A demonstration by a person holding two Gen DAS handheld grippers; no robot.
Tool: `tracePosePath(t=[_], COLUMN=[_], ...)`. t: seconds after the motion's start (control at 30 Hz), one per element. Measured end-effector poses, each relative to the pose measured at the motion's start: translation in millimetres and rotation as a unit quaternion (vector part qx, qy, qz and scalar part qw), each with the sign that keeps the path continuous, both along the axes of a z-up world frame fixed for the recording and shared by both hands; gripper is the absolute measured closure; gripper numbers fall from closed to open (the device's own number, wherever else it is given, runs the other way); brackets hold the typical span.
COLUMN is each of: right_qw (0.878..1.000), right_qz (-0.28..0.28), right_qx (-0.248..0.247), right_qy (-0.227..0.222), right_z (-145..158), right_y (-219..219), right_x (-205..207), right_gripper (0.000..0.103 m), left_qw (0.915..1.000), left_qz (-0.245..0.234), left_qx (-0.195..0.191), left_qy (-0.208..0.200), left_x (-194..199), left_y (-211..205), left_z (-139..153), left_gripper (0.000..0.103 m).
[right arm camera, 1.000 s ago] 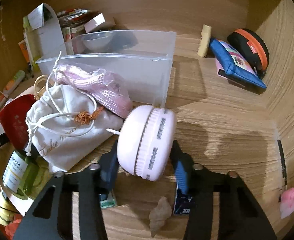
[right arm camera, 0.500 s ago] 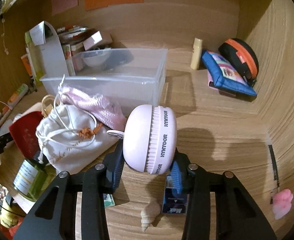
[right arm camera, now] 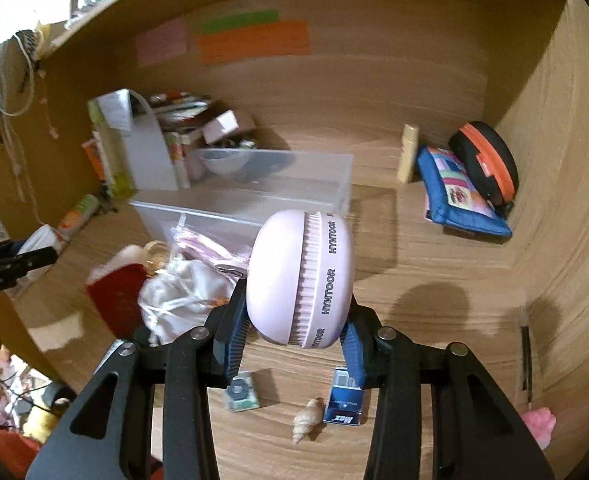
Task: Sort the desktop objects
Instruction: 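Carry white jar with left tool while right tool carries pink brush toward clear bin, then lower both held items into the clear bin and open both tools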
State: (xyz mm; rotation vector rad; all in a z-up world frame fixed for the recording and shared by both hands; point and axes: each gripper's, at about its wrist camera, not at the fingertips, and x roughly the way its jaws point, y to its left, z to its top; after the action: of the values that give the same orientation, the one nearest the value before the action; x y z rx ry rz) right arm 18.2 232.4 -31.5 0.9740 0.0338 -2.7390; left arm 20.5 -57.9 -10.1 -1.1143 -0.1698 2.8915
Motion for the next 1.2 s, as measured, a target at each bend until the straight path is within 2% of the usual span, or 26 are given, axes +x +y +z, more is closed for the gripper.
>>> tracePosePath(t=[0.1,0.27,0.37,0.6,0.9,1.2], right_qw=[1.0,1.0,0.999,0.998,0.999,0.998], right_qz=[0.012,0.024,0.034,0.039,0.045,0.045], right_qx=[-0.006,0.003,0.005,0.018,0.019,0.024], right_qy=[0.005,0.019,0.028,0.041,0.013,-0.04], right_z=[13,34,45,59,50,17], right_y=[-1,-7,-10,-20,-28,-27], right_x=[2,-1,-7,-39,-86,-133], right_gripper=[0.066,0.066,0.066,0.066,0.066,0.066], left_qw=[0.9999,0.9987,0.9976,0.9976,0.9979,0.9968], left_qz=[-0.008,-0.017,-0.027,-0.043,-0.049,-0.077], left_qx=[0.001,-0.026,-0.04,-0.032,-0.027,-0.018], left_qy=[0.014,0.041,0.051,0.044,0.033,-0.015], left_x=[-3,-15,-26,-65,-123,-172], left_y=[3,11,17,23,30,41], left_z=[18,43,51,56,55,26], left_gripper=[0.038,0.038,0.038,0.038,0.038,0.038])
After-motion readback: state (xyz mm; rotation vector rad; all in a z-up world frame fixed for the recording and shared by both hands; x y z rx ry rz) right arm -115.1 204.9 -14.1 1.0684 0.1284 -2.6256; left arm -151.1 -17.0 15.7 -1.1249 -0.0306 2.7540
